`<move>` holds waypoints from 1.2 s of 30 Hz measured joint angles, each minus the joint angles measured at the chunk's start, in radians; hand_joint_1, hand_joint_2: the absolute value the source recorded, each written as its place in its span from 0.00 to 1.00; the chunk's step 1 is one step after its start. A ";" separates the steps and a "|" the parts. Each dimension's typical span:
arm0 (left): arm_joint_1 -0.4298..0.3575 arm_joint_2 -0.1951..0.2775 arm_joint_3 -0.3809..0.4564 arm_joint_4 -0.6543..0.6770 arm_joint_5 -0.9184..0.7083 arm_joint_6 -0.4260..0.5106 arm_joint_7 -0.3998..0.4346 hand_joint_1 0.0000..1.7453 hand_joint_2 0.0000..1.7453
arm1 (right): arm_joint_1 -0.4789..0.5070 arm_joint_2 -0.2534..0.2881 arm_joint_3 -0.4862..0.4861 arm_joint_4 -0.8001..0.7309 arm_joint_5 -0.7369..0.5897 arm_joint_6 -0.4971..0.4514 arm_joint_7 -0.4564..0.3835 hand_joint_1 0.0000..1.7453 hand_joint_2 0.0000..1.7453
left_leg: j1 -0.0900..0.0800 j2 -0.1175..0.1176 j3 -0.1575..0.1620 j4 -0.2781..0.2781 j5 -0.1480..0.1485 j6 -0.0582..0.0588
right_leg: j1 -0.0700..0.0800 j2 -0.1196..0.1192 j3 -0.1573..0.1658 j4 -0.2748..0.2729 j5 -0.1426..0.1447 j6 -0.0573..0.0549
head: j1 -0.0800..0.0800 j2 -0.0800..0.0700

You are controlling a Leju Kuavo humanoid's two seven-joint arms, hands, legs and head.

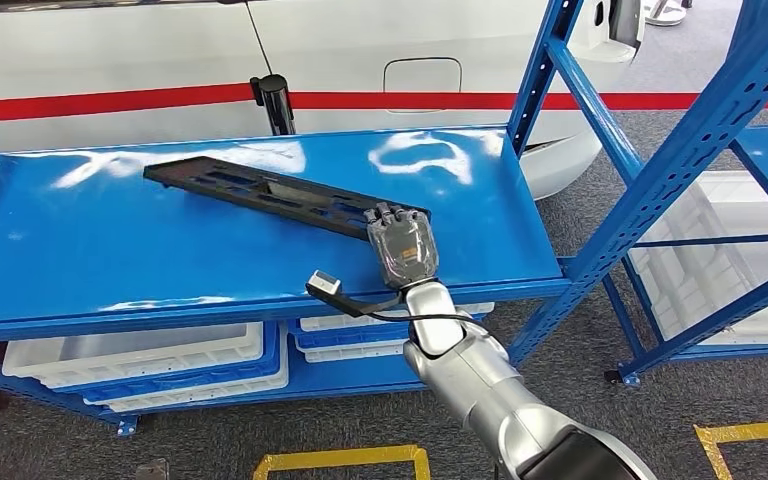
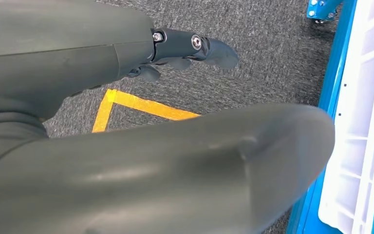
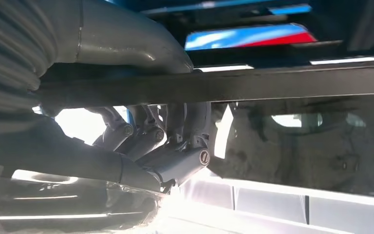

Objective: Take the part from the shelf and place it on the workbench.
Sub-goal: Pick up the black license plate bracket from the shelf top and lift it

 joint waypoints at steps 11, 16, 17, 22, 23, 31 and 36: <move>-0.025 0.013 0.000 0.000 -0.046 0.018 -0.071 0.00 0.00 | 0.063 0.050 -0.216 -0.186 -0.152 0.000 -0.411 1.00 1.00 | 0.000 0.000 0.000 0.000 0.000 0.000 | 0.000 0.000 0.000 0.000 0.000 0.000 | 0.000 0.000; -0.034 0.020 0.000 0.000 -0.055 0.015 -0.086 0.00 1.00 | 0.069 0.086 -0.303 -0.212 -0.224 0.000 -0.520 1.00 1.00 | 0.001 0.000 0.000 0.000 0.000 0.000 | 0.000 0.000 0.000 0.000 0.000 0.000 | 0.000 0.000; -0.037 0.021 0.000 0.000 -0.057 0.011 -0.091 0.00 1.00 | 0.070 0.094 -0.322 -0.218 -0.255 0.000 -0.560 1.00 1.00 | 0.001 0.000 0.000 0.000 0.000 0.000 | 0.000 0.000 0.000 0.000 0.000 0.000 | 0.000 0.000; -0.059 0.031 0.000 0.000 -0.057 -0.008 -0.099 0.00 1.00 | 0.063 0.133 -0.372 -0.260 -0.361 0.000 -0.651 1.00 1.00 | 0.001 0.000 0.000 0.000 0.000 0.000 | 0.000 0.000 0.000 0.001 0.000 0.000 | 0.000 0.000; -0.062 0.032 0.000 0.000 -0.057 -0.010 -0.100 0.00 1.00 | 0.061 0.137 -0.375 -0.266 -0.373 0.000 -0.655 1.00 1.00 | 0.000 0.000 0.000 0.000 0.000 0.000 | 0.000 0.000 0.000 0.001 0.000 0.000 | 0.000 0.000; -0.073 0.040 0.000 0.000 -0.054 -0.027 -0.106 0.00 1.00 | 0.055 0.134 -0.359 -0.326 -0.669 0.016 -0.679 1.00 1.00 | 0.000 0.000 0.000 0.000 0.000 0.000 | 0.000 0.000 0.000 0.001 0.000 0.000 | 0.000 0.000; -0.073 0.050 0.000 0.000 -0.044 -0.041 -0.118 0.00 1.00 | 0.062 0.109 -0.311 -0.405 -0.944 0.090 -0.702 1.00 1.00 | 0.000 0.000 0.000 0.000 0.000 0.000 | 0.000 0.000 0.000 0.001 0.000 0.000 | 0.000 0.000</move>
